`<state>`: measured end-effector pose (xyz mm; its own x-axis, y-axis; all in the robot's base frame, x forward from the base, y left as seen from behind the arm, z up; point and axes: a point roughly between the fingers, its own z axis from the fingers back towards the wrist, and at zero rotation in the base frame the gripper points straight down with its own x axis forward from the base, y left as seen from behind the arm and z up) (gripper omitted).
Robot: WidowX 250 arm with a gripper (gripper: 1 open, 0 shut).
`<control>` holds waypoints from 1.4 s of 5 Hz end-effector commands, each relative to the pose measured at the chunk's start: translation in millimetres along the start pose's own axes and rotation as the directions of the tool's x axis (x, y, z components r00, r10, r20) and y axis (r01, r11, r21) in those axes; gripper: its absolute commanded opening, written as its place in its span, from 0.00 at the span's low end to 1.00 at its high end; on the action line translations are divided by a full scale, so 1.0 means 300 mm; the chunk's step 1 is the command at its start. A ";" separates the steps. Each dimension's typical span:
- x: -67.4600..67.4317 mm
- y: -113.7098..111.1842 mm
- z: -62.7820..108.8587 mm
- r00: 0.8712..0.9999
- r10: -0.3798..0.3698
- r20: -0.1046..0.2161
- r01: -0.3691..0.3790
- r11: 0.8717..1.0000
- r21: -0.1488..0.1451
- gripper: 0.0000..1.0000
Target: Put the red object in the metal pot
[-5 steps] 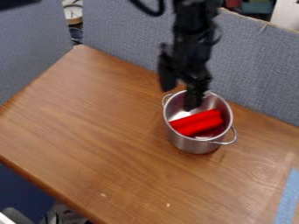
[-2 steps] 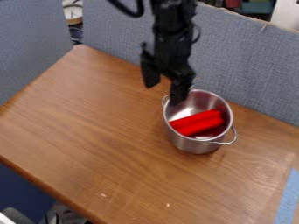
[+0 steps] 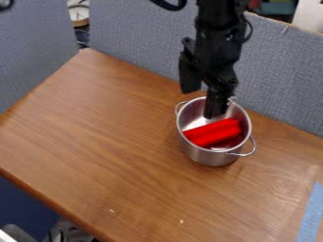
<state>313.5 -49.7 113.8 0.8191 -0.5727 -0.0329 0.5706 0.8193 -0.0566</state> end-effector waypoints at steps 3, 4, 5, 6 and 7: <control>-0.088 0.154 0.049 0.996 0.039 0.076 -0.040 0.999 0.013 1.00; 0.001 0.096 0.123 0.996 0.010 0.086 -0.011 1.000 0.011 1.00; 0.105 -0.001 0.124 0.997 -0.041 0.069 0.043 0.999 -0.021 1.00; 0.066 0.025 0.122 0.996 -0.084 0.041 0.086 0.995 -0.053 1.00; 0.014 0.113 0.132 0.996 -0.093 0.011 0.093 0.995 -0.045 1.00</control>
<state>334.4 -21.9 138.8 0.7700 -0.6362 -0.0493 0.6265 0.7684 -0.1307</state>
